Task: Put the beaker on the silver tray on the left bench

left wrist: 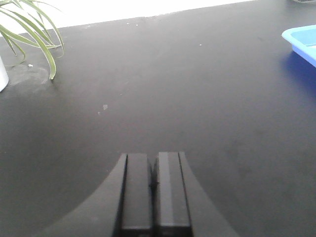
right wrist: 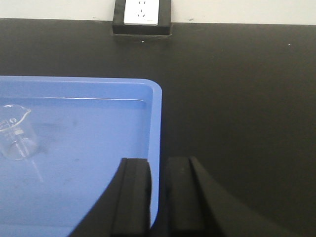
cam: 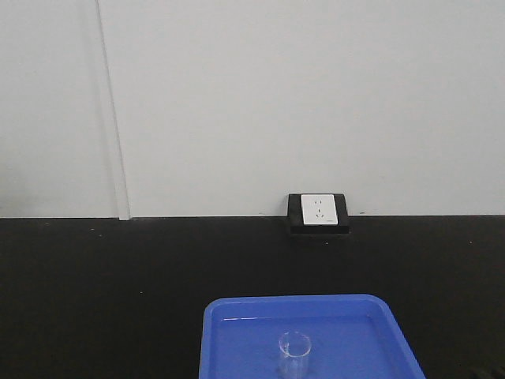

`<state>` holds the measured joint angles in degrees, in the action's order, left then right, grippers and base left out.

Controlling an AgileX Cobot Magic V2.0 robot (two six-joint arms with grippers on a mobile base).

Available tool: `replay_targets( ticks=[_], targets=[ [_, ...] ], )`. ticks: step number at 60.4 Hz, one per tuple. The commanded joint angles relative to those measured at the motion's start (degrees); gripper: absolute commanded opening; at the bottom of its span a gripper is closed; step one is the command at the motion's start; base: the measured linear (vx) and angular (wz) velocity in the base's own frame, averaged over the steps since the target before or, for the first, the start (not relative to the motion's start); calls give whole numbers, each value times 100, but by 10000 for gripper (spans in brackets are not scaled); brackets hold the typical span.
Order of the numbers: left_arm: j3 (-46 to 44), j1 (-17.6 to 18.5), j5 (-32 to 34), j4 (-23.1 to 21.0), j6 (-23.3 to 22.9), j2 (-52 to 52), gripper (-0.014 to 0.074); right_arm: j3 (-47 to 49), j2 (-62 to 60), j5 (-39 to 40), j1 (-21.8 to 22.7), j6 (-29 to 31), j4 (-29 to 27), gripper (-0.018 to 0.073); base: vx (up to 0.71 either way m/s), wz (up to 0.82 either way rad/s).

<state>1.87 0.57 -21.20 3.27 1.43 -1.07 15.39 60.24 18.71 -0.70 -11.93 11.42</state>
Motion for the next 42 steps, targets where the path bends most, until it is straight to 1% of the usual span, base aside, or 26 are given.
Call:
replay_targets(
  ticks=[1,7,12,16,21,24,27,33,42],
  targets=[
    [118,31,431,-16,-7,-49,1,191,256,1013,24,-4,14,336,0,0],
    [118,31,431,-16,-7,-49,1,191,674,1784,24,-4,69,396,0,0],
    [118,31,431,-16,-7,-49,1,191,1102,2523,24,-4,285,424,0,0],
    [118,31,431,-16,-7,-49,1,196,1536,3014,24,-4,683,437,0,0],
    [118,31,431,-16,-7,-49,1,201,2019,3547,24,-4,1429,449,0,0],
    [118,31,431,-16,-7,-49,1,201,2316,3898,24,-9,1975,458,0,0],
    [118,31,431,-16,-7,-49,1,212,2600,4138,24,-9,2307,472,0,0],
    [118,31,431,-16,-7,-49,1,362,3123,4297,24,-9,2691,518,0,0],
    [118,31,431,-16,-7,-49,1,870,3718,4296,18,-36,3015,605,0,0]
  ],
)
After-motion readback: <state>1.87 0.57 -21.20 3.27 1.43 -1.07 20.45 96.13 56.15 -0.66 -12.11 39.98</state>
